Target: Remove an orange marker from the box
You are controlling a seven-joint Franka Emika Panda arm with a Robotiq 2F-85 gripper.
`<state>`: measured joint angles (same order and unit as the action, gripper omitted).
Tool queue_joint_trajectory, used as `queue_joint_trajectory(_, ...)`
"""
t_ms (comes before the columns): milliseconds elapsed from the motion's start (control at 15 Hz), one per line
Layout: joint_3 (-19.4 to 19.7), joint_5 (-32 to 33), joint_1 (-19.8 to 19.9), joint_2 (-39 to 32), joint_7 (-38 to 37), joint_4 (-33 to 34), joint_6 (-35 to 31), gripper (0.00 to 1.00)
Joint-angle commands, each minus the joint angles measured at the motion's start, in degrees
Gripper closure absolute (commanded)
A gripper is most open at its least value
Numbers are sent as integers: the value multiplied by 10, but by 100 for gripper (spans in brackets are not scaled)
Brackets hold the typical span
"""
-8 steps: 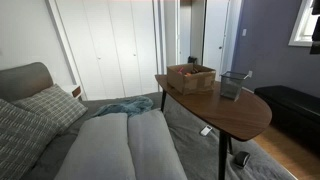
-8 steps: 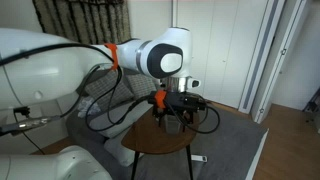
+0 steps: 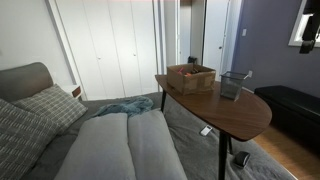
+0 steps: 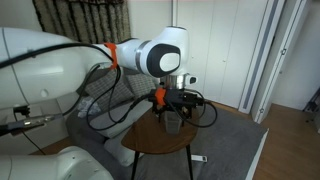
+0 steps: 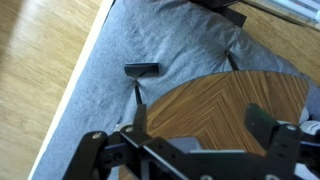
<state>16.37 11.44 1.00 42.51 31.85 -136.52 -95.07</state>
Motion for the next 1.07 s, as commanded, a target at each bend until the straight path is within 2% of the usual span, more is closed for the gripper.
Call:
queue_joint_trajectory(0,-24,-43,-66,-51,34,35,-45,0)
queue_joint_trajectory(133,-37,-62,-99,-95,54,63,-71,0)
queue_joint_trajectory(400,-49,-104,-129,-200,101,137,-123,0)
queue_joint_trajectory(733,-71,-149,-111,-342,144,245,-138,0)
queue_joint_trajectory(1000,-104,-193,-90,-420,135,296,-176,0)
